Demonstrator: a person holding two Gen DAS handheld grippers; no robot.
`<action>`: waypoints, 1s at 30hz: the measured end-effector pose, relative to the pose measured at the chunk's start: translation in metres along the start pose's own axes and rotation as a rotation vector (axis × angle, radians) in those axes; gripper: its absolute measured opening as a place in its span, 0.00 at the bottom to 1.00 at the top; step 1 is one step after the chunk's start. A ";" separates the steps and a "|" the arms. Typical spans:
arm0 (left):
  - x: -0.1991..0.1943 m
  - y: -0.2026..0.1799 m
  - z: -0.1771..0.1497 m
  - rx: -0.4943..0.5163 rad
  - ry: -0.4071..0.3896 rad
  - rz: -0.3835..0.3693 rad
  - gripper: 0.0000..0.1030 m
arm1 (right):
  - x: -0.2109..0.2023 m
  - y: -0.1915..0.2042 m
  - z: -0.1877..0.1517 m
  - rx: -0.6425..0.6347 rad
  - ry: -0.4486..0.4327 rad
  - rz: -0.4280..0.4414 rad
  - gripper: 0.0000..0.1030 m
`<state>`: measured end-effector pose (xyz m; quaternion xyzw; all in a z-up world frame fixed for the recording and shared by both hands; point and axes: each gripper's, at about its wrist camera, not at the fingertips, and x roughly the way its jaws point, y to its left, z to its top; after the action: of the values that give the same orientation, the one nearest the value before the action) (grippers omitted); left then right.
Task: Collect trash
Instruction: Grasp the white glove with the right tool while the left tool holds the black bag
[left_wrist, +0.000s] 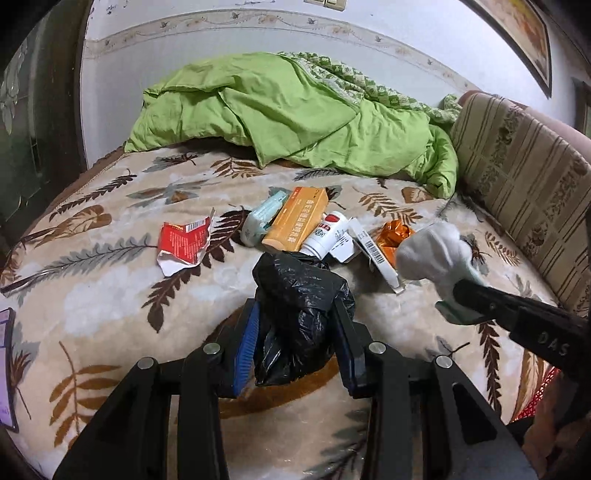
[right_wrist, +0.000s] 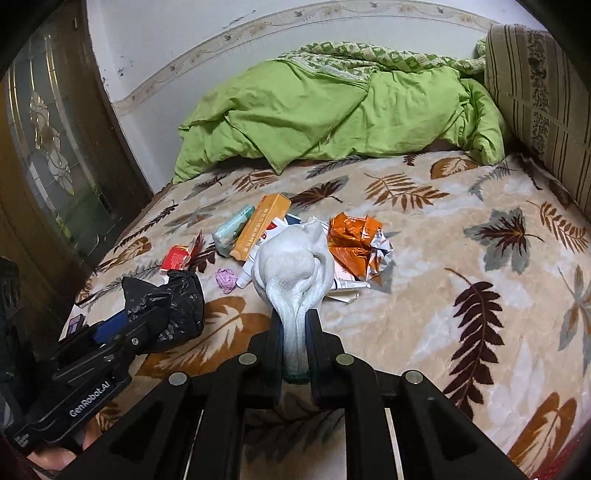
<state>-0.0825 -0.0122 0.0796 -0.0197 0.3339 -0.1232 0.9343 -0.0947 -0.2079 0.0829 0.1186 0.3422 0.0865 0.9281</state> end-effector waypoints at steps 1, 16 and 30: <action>0.001 0.001 0.000 -0.003 0.000 0.005 0.36 | -0.001 0.000 0.000 0.002 -0.001 0.002 0.11; 0.006 0.001 0.002 0.025 -0.011 0.059 0.36 | 0.002 -0.001 0.001 -0.005 0.009 0.001 0.11; 0.007 -0.001 0.002 0.033 -0.012 0.055 0.36 | 0.004 0.000 0.001 -0.003 0.011 0.007 0.11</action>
<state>-0.0766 -0.0152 0.0767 0.0040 0.3268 -0.1030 0.9394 -0.0906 -0.2074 0.0808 0.1178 0.3469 0.0910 0.9260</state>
